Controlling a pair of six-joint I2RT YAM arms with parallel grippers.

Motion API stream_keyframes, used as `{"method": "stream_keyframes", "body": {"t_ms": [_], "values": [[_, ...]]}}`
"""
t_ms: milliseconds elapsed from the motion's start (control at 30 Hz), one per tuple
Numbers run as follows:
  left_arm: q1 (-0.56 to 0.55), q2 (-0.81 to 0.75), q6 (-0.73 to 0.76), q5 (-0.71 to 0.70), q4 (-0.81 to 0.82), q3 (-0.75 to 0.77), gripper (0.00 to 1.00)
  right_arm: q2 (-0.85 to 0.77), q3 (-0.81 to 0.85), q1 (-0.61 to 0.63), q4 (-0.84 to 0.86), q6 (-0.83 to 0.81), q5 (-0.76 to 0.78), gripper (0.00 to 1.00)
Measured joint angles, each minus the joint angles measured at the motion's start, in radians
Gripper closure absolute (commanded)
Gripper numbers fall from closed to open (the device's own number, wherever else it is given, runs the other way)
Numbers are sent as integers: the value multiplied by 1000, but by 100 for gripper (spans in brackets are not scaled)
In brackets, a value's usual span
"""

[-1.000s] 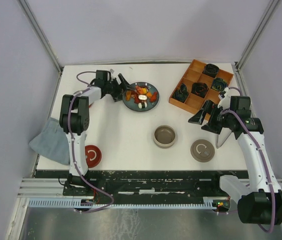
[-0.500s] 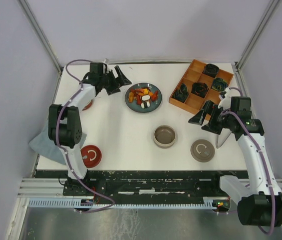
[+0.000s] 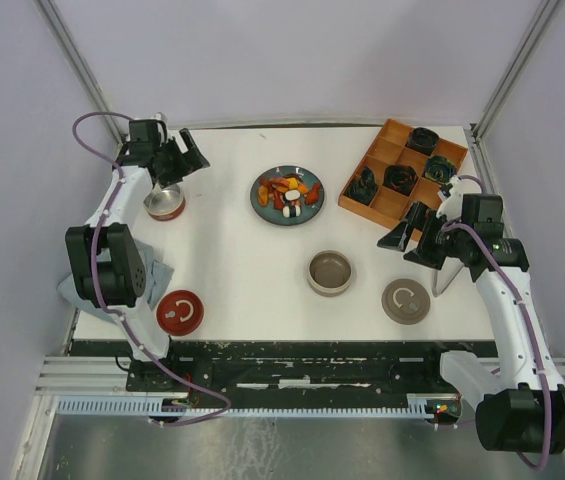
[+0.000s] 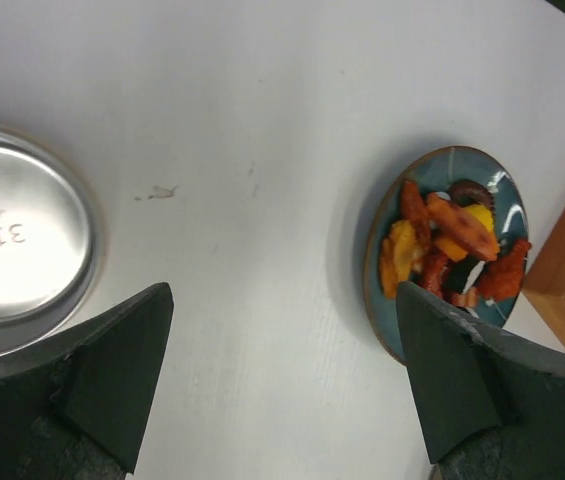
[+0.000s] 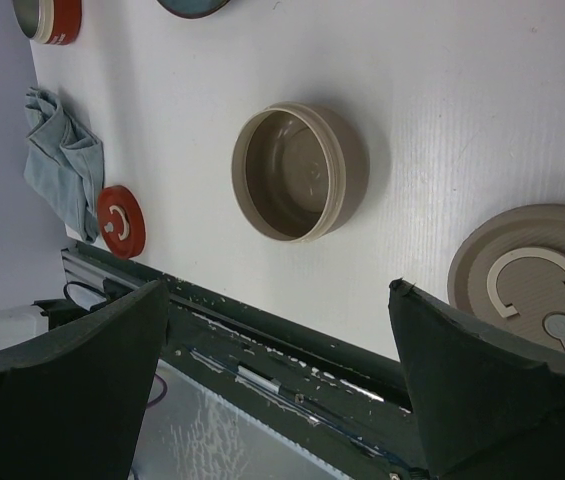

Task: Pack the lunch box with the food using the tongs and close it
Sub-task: Move the packing box to the center of the board.

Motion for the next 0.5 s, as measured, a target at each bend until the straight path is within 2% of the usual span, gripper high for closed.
{"method": "stream_keyframes", "body": {"t_ms": [133,500], "values": [[40,0,51,-42,-34,0,2,-1,-2,0,0,0,0,1],[43,45,149,-83,-110,11,1,1,-3,0,0,0,0,1]]}}
